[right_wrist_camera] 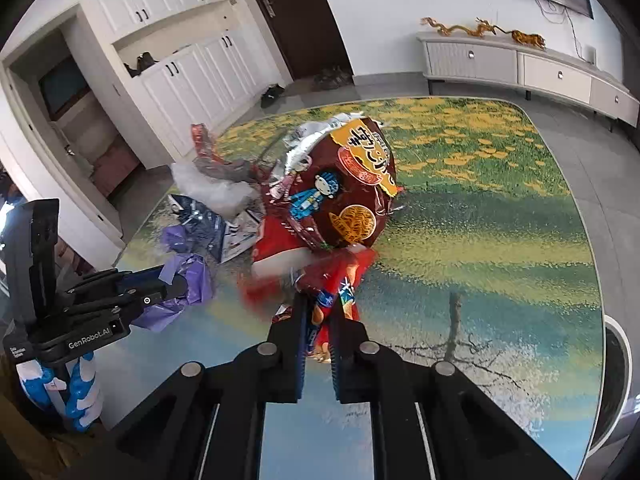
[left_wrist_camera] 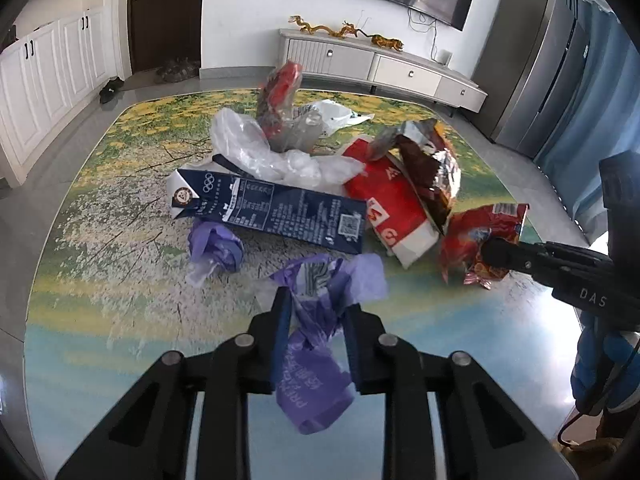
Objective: Collect trash
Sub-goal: 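Grasp the purple plastic bag with the left tool while the right tool grasps a red snack wrapper, then carry both items over the white bin and open both tools to drop them, then move both tools back over the trash pile on the table, then grasp the red wrapper with the left tool while the right tool grasps the large snack bag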
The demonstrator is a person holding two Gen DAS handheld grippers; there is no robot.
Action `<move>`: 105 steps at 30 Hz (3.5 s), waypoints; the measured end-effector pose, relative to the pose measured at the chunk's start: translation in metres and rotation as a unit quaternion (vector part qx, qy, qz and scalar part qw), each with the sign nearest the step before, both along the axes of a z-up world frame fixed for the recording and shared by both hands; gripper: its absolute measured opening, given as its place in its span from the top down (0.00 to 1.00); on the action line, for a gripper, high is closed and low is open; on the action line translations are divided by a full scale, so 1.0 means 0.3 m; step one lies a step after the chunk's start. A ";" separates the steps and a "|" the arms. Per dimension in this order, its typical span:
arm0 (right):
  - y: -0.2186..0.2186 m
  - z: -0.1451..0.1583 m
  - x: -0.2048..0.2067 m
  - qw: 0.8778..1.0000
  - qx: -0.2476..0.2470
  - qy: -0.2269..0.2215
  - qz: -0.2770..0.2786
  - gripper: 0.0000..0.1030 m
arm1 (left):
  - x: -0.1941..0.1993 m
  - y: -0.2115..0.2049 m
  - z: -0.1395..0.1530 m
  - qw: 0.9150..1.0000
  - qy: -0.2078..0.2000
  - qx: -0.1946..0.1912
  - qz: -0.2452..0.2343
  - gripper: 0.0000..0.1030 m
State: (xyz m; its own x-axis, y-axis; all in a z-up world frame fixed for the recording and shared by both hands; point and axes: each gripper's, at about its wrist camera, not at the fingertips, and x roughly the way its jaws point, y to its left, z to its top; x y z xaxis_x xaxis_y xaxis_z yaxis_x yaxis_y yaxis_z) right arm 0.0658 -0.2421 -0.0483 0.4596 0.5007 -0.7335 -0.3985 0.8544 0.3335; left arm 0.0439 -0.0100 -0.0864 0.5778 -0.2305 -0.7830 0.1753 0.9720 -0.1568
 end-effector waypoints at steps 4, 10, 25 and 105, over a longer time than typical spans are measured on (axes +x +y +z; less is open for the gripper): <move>-0.037 0.036 -0.052 1.000 0.019 -0.018 0.003 0.93 | -0.060 -0.021 0.059 1.000 -0.014 0.003 -0.007 0.78; -0.236 0.130 -0.147 0.995 0.045 -0.065 -0.054 0.93 | -0.055 -0.215 0.179 0.997 -0.032 -0.011 -0.072 0.78; -1.001 -0.089 -0.186 0.958 -0.050 -0.019 -0.280 0.90 | 0.196 -1.224 0.146 0.956 0.029 -0.042 -0.288 0.75; -0.014 -0.020 0.343 0.997 0.053 0.028 -0.052 0.57 | 0.364 0.116 0.149 0.996 -0.033 -0.065 -0.054 0.87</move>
State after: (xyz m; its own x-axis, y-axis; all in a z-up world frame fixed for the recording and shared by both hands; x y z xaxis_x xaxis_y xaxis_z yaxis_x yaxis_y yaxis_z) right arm 0.1686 -0.2464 -0.0543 0.4729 0.5280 -0.7054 -0.2882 0.8492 0.4424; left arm 0.1531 0.0247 -0.0417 0.5934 -0.3912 -0.7035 0.2910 0.9191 -0.2657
